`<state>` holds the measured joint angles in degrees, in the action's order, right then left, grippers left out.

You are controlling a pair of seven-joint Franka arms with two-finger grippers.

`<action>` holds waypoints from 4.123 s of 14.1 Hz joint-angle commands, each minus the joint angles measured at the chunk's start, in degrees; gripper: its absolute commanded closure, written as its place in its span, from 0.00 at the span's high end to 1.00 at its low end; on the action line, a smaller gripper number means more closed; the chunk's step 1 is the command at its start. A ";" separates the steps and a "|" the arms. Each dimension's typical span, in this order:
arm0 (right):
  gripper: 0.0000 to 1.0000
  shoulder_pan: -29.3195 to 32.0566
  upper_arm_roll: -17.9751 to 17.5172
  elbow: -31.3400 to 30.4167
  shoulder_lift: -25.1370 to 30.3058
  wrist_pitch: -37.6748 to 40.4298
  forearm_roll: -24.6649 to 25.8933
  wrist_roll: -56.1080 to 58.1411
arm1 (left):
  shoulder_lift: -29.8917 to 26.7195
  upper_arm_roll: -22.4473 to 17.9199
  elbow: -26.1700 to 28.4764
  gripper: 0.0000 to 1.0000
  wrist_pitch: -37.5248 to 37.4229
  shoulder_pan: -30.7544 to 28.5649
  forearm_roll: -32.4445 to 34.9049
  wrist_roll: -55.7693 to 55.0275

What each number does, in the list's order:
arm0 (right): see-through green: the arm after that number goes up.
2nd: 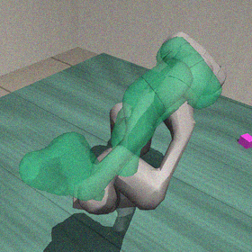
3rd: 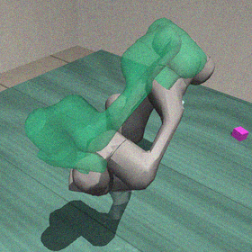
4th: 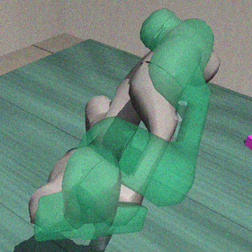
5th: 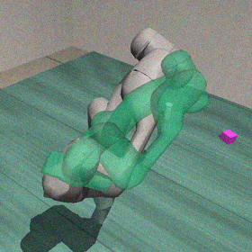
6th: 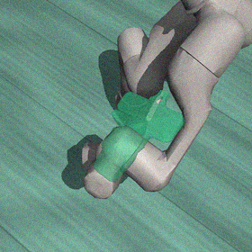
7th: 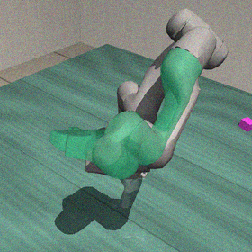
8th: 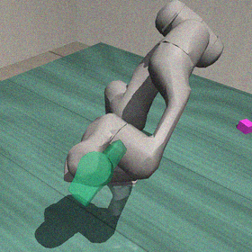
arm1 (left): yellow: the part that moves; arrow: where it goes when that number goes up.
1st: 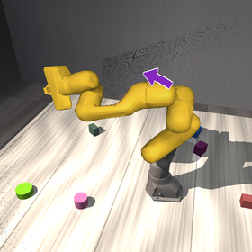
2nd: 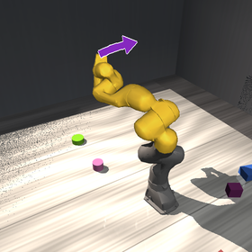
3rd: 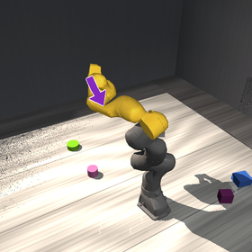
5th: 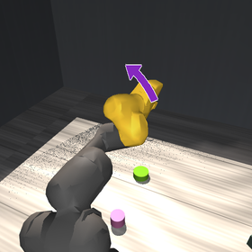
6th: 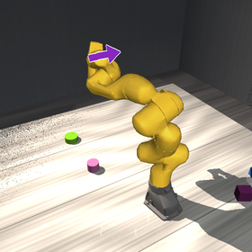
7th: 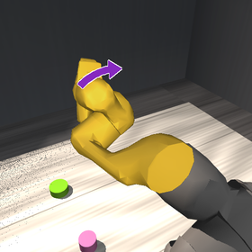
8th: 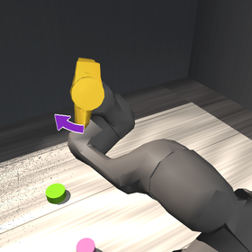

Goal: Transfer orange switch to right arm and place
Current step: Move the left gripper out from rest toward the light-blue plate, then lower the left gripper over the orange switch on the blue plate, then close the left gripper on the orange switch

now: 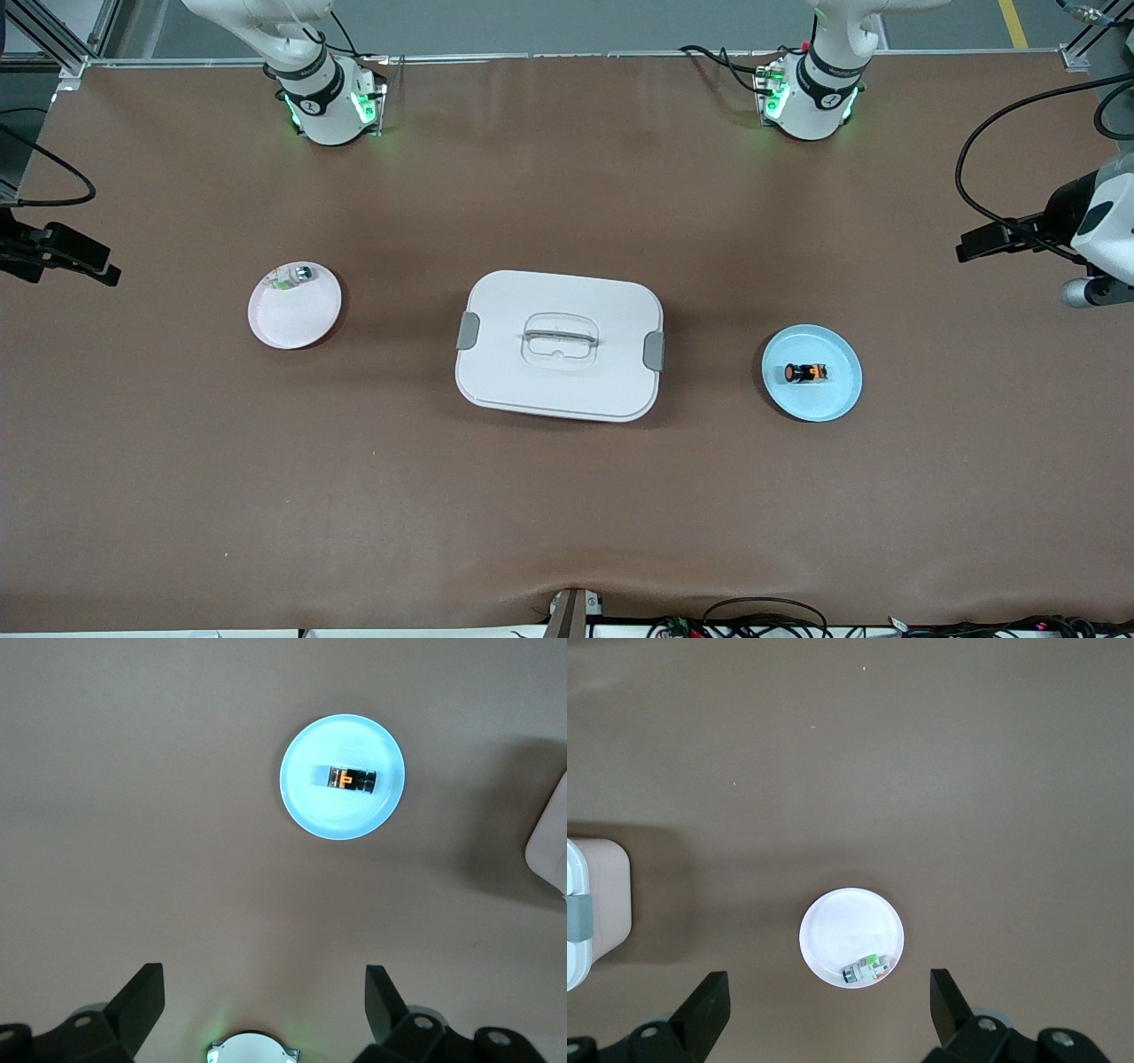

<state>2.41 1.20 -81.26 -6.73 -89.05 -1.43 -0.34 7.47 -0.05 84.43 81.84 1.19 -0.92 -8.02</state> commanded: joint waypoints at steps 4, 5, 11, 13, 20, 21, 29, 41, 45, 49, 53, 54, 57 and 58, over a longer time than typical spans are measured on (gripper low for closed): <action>1.00 1.01 -1.02 1.11 -0.47 0.46 0.03 0.43 | 2.90 1.01 0.20 1.00 7.62 1.01 0.04 0.73; 1.00 0.93 -1.02 1.11 -0.47 0.46 0.03 0.43 | 2.91 1.36 0.21 1.00 8.33 1.01 -0.05 0.73; 1.00 1.01 -0.94 1.11 -0.47 0.63 0.47 0.52 | 2.11 4.09 -0.67 1.00 6.67 0.39 -0.14 0.28; 1.00 0.93 -1.02 1.11 -0.47 0.46 0.38 0.34 | 2.99 4.00 -0.76 1.00 6.58 0.22 -0.31 0.64; 1.00 0.93 -1.02 1.11 -0.47 0.46 0.38 0.34 | 4.22 3.83 -0.15 1.00 6.23 -2.06 -0.57 11.70; 1.00 0.93 -1.02 1.11 -0.47 0.46 0.38 0.34 | 4.40 3.83 -0.23 1.00 6.32 -2.16 -0.57 11.54; 1.00 1.01 -1.02 1.11 -0.65 0.37 0.38 0.34 | 9.65 4.27 0.03 1.00 7.63 -0.32 -0.93 10.93; 1.00 1.19 -1.02 1.11 -0.74 -0.07 0.38 0.34 | 9.32 5.15 28.30 1.00 43.28 1.53 -1.53 8.05; 1.00 1.19 -1.02 1.11 -0.74 -0.07 0.38 0.34 | 12.21 5.23 32.90 1.00 55.07 1.71 -1.54 3.63; 1.00 1.19 -1.02 1.11 -0.74 -0.07 0.38 0.34 | 15.56 5.23 32.46 1.00 58.68 1.80 -0.84 4.68; 1.00 1.10 -1.02 1.11 -0.74 -0.07 0.38 0.34 | 17.76 5.41 32.46 1.00 62.91 1.53 -1.10 4.95; 1.00 1.10 -1.02 1.11 -0.74 -0.07 0.38 0.34 | 18.11 5.41 32.55 1.00 63.62 1.62 -1.10 5.04; 1.00 1.10 -1.02 1.11 -0.74 -0.07 0.38 0.34 | 19.42 5.50 32.55 1.00 65.64 1.54 -1.72 5.04; 1.00 1.02 -1.02 1.11 -0.74 -0.07 0.38 0.34 | 20.30 5.58 32.55 1.00 67.04 1.27 -1.63 5.04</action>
<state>2.42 1.13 -81.26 -6.87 -89.29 -1.43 -0.34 26.41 4.92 116.84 146.21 3.17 -1.59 -3.60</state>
